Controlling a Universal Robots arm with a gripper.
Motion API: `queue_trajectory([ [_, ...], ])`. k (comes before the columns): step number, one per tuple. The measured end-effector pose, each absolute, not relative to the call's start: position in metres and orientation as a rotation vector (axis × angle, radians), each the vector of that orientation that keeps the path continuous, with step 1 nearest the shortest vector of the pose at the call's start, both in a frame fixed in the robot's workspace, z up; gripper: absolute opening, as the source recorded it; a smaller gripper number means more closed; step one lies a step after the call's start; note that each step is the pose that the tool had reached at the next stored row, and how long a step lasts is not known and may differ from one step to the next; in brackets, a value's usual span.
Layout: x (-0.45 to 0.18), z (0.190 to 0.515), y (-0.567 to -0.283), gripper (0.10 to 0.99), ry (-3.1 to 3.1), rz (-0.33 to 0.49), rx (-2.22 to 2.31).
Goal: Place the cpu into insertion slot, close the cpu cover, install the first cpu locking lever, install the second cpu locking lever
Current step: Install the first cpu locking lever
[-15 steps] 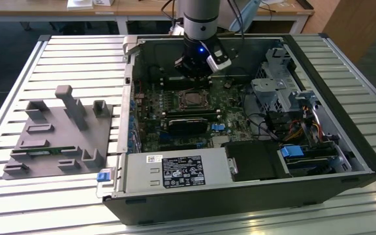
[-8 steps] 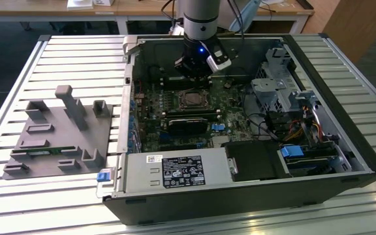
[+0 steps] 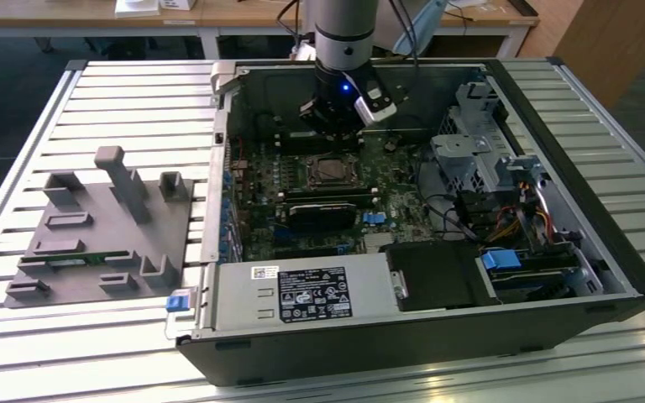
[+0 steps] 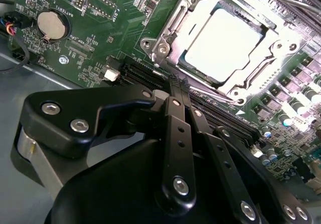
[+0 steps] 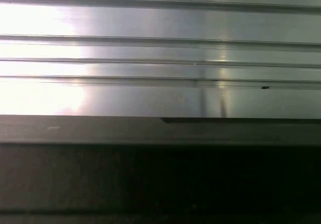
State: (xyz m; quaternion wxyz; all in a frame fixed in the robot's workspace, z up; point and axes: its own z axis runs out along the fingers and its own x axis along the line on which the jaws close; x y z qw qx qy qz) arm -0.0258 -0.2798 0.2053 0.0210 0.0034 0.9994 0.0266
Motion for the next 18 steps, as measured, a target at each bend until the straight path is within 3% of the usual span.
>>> queue_trajectory([
  [18, -0.0227, 0.1974, -0.2797, 0.106, 3.117, 0.044, 0.010],
])
